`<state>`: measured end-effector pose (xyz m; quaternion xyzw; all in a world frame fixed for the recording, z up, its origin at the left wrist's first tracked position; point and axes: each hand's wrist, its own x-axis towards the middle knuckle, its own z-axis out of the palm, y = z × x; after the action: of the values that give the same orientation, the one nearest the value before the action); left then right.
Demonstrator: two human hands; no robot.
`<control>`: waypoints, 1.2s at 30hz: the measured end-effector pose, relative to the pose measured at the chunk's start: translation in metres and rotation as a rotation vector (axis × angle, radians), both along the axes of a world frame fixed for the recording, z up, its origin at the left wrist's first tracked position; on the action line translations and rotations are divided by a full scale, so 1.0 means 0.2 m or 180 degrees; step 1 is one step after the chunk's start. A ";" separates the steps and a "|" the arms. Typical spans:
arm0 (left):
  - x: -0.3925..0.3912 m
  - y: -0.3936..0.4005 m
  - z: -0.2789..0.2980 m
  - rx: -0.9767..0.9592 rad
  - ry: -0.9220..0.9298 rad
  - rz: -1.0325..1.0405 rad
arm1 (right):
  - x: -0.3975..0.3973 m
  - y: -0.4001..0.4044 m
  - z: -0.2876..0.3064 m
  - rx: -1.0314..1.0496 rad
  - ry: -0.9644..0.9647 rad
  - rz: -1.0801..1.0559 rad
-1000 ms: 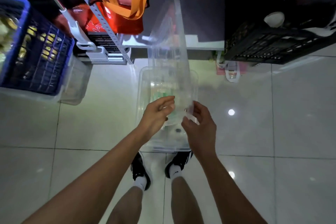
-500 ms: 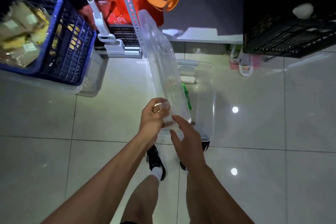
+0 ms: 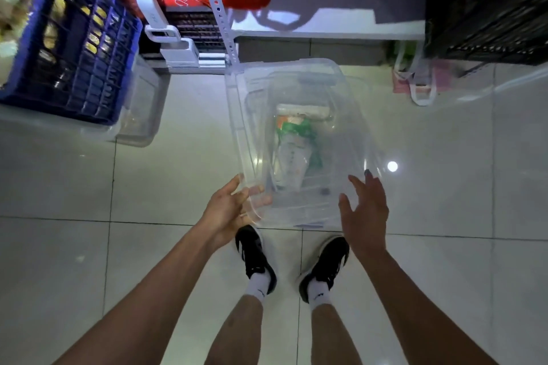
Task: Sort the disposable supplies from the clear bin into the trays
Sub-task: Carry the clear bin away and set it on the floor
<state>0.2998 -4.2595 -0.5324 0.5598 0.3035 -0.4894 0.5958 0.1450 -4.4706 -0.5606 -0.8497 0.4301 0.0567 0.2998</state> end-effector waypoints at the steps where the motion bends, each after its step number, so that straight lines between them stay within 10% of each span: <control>1: 0.00 0.00 -0.04 0.0050 0.0021 -0.0085 | -0.01 -0.03 -0.05 0.0001 0.0207 -0.0039; 23: -0.24 -0.07 -0.87 0.1999 -0.1608 -0.1465 | -0.26 -0.19 -0.77 0.0730 0.1021 -0.0265; 36: -0.33 -0.05 -1.08 0.1970 -0.1578 -0.1914 | -0.38 -0.11 -0.89 0.0006 0.1562 0.0678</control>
<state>0.2344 -4.2704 -0.7490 0.8726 0.1089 -0.3787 0.2885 0.0682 -4.4924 -0.7382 -0.8507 0.3980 0.2926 0.1797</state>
